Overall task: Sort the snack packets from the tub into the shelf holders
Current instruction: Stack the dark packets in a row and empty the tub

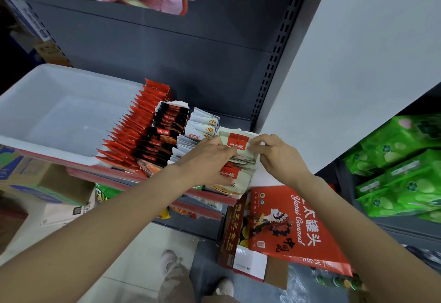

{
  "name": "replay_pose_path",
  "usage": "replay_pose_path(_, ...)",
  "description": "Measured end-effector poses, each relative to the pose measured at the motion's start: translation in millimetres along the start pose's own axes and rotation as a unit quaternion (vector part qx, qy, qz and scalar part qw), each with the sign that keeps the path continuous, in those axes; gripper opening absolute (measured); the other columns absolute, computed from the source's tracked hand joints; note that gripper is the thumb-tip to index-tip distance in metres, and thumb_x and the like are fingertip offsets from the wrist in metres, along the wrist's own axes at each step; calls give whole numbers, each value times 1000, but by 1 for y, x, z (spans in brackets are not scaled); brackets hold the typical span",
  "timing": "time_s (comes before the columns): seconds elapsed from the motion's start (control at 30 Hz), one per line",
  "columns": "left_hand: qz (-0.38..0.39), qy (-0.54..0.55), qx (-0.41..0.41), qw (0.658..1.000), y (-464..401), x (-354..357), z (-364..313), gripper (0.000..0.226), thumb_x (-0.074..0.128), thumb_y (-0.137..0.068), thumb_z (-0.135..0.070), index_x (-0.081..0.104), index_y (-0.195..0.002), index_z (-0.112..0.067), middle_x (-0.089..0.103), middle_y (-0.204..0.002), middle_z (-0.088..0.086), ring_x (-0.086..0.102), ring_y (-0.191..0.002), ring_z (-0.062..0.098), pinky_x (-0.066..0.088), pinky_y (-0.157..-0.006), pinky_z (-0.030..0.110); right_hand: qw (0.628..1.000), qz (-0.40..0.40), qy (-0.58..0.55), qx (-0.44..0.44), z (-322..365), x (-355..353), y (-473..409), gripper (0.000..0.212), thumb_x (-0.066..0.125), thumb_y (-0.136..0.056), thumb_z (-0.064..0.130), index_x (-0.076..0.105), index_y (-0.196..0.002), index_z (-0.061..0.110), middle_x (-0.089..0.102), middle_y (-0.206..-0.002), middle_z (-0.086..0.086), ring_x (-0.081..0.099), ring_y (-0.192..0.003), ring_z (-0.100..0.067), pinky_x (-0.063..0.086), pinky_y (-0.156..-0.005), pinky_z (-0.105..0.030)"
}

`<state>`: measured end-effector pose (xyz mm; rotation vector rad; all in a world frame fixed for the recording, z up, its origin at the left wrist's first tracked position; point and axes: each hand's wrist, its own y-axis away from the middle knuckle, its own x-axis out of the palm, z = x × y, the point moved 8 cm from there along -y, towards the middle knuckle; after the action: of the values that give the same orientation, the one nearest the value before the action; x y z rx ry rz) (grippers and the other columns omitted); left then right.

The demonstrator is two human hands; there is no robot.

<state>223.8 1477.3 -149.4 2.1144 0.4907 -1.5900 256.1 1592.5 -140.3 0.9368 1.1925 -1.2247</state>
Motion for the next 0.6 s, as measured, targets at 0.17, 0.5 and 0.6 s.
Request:
replay_pose_path(0.17, 4, -3, 5, 1000, 3, 0, 0, 61, 60, -82, -51, 43, -134, -24, 57, -124, -7, 36, -112, 14, 35, -95, 33, 997, 54, 51, 37, 2, 11, 0, 52, 46, -90, 0, 41, -139, 16, 43, -142, 5, 45, -110, -19, 42, -69, -27)
replay_pose_path(0.5, 4, -10, 3, 1000, 4, -1, -1, 62, 58, -84, -51, 40, -136, -23, 56, -124, -6, 36, -112, 14, 34, -96, 33, 984, 135, -17, 113, 1, 22, -12, 42, 44, -94, 9, 40, -136, 11, 42, -130, -11, 40, -121, -25, 45, -89, -34)
replay_pose_path(0.6, -3, -7, -5, 1000, 5, 0, -1, 68, 57, -84, -52, 34, -139, -21, 53, -126, -4, 34, -112, 14, 34, -96, 33, 982, 163, -38, 88, 0, 29, -9, 41, 44, -95, 5, 52, -133, 18, 41, -126, -8, 39, -119, -23, 46, -91, -34)
